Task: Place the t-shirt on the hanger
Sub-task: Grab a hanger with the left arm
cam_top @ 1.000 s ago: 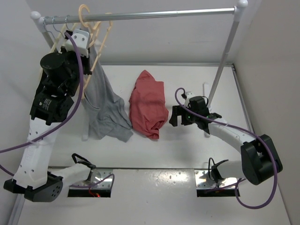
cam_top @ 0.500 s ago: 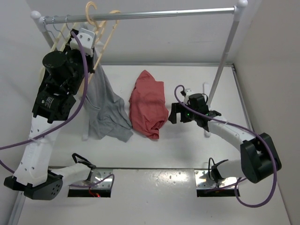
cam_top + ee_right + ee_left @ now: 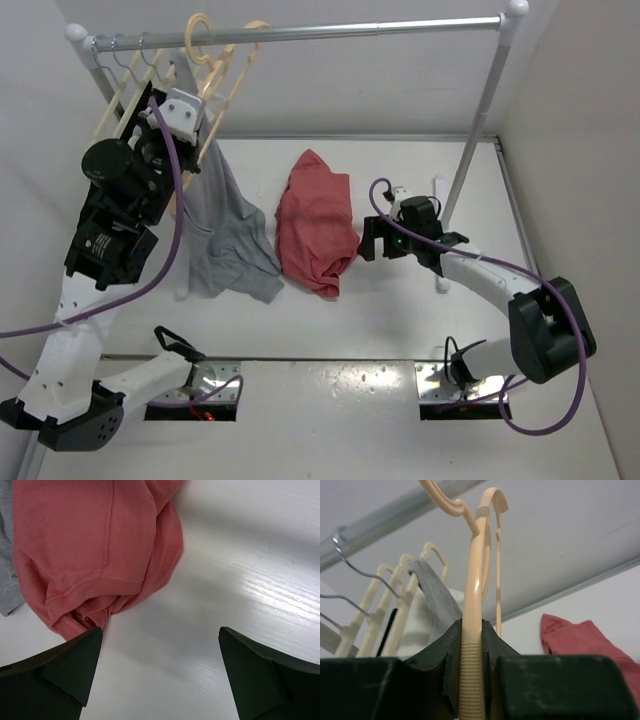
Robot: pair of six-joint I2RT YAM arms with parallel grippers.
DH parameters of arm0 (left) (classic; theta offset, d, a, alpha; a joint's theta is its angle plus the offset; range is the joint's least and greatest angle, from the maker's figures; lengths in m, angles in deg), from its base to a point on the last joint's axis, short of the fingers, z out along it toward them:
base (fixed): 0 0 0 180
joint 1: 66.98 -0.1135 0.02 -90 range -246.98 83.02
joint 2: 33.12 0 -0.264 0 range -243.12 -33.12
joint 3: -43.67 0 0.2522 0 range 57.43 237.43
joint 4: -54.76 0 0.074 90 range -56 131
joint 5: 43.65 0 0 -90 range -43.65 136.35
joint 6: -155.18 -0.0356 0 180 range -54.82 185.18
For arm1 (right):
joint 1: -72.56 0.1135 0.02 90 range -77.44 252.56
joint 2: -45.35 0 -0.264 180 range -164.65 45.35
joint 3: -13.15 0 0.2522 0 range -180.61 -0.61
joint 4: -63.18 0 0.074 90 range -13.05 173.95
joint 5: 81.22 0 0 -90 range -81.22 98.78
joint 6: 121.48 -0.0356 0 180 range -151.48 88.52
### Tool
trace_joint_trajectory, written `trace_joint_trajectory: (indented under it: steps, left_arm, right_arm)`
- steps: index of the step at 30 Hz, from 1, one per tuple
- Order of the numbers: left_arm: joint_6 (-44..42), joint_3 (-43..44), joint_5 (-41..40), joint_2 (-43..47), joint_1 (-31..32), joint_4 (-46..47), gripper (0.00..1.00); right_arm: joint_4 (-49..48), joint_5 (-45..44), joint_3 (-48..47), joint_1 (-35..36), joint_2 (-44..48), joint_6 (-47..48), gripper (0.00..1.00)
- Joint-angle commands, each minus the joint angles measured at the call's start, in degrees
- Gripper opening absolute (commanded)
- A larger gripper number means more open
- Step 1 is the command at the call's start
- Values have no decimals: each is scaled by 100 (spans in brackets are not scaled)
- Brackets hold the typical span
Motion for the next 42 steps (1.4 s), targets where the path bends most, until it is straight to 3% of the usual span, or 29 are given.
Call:
trace_joint_trajectory:
  steps: [1, 12, 20, 36, 42]
  left_arm:
    - [-131, -320, 132, 312, 92, 433, 0]
    - [-508, -1972, 799, 1252, 145, 434, 0]
    - [-508, -2798, 1065, 1447, 145, 372, 0]
    - [-535, -2572, -631, -1381, 1629, 1435, 0]
    - [-245, -2518, -807, -1630, 1990, 1620, 0]
  right_arm:
    - [-179, 58, -243, 35, -43, 46, 100]
    - [-74, 58, -611, 35, -96, -252, 100]
    - [-206, 58, -920, 35, -43, -1577, 100]
    - [-786, 181, -2377, 492, -692, -4065, 97]
    - [-627, -21, -2431, 554, -957, -4690, 96]
